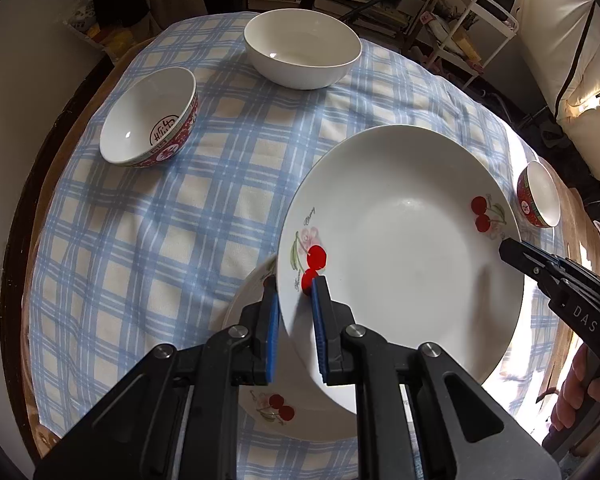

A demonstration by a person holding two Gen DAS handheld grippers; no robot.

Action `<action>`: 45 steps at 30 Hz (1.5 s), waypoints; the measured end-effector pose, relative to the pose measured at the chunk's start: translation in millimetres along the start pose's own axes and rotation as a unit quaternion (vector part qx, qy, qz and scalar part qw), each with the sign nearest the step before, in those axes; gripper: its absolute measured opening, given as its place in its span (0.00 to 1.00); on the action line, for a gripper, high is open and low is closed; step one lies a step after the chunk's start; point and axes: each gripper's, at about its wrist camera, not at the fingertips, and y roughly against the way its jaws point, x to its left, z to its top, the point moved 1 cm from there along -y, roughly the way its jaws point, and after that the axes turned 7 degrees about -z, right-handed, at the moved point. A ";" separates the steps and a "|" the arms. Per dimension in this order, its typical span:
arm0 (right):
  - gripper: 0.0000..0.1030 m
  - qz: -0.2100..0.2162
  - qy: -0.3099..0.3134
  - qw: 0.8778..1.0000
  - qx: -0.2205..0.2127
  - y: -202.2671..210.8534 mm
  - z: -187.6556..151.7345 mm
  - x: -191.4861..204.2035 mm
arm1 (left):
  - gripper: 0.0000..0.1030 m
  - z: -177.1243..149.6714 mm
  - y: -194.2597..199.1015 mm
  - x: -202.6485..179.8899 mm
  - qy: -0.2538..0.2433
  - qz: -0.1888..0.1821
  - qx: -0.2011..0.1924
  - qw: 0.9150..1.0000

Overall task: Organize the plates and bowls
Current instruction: 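Lift the third cherry plate with both grippers and carry it over the stack, then lower the third plate onto the stacked plates with both grippers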

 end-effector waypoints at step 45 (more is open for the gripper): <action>0.11 0.004 0.038 0.999 0.013 -42.6 -71.5 42.6 | 0.16 -69.7 -32.6 59.5 0.032 0.015 0.035 0.999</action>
